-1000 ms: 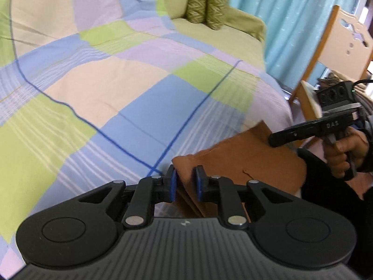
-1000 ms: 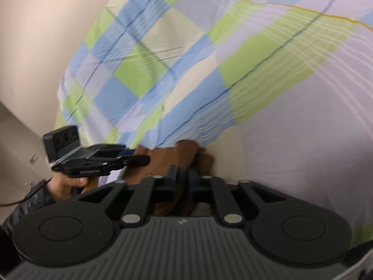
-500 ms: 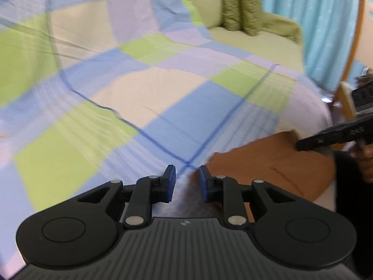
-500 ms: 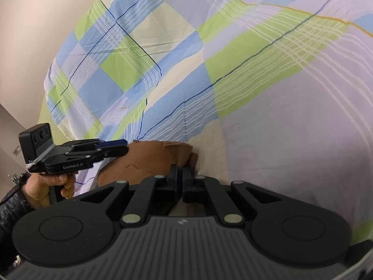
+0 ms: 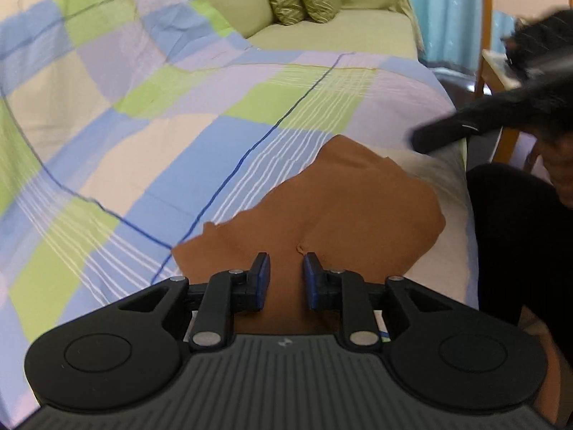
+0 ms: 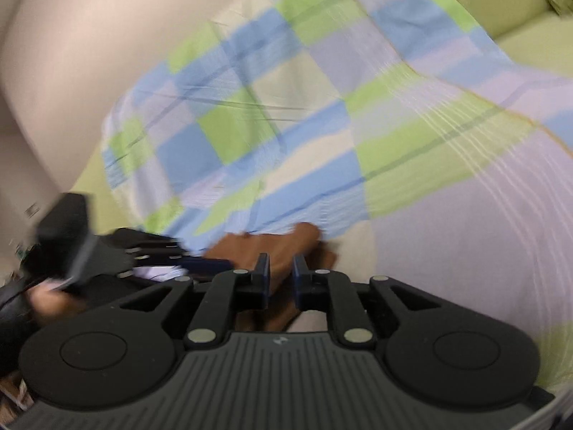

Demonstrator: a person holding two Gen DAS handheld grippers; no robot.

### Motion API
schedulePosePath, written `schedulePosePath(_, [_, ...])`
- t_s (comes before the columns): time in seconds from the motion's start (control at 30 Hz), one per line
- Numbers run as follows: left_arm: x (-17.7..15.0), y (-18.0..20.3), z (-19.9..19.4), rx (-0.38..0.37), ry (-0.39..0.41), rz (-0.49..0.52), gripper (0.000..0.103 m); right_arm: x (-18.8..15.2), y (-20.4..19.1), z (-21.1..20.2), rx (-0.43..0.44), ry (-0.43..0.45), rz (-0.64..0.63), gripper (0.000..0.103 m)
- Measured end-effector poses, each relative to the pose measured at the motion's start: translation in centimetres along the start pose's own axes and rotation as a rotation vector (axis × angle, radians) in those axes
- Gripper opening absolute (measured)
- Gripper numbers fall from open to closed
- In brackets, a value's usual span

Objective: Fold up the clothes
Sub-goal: 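Press the folded brown garment flat with both open grippers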

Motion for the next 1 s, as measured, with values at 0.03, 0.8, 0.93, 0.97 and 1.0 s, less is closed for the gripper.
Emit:
schedulePosePath(0.03, [0.2, -0.1, -0.1, -0.006, -0.003, -0.007, 0.028, -0.3, -1.1, 0.0, 0.007, -0.012, -0.055, 0.013])
schedulePosePath(0.8, [3.8, 2.8, 1.1, 0.021, 0.031, 0.182, 0.032, -2.7, -1.5, 3.9, 0.019, -0.115, -0.073, 0.004])
schedulePosePath(0.93, [3.8, 2.2, 0.0, 0.086, 0.074, 0.169, 0.032, -1.8, -2.8, 3.2, -0.040, -0.117, -0.191, 0.004])
schedulePosePath(0.97, [3.1, 2.1, 1.0, 0.114, 0.037, 0.181, 0.032, -1.8, -3.1, 3.1, -0.071, -0.107, -0.250, 0.004])
schedulePosePath(1.0, [2.6, 2.2, 1.7, 0.134, 0.035, 0.199, 0.031, -1.8, -3.4, 3.0, -0.100, -0.091, -0.304, 0.004])
Point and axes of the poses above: each gripper's, at about its wrist camera, not at the fingertips, and z roughly the way its jaws point, y to its right, x to its top, the point moved 9 cm from there along z, roughly the way its jaws point, and after that the axes turned 15 degrees about -y, right-handed, at the moved point
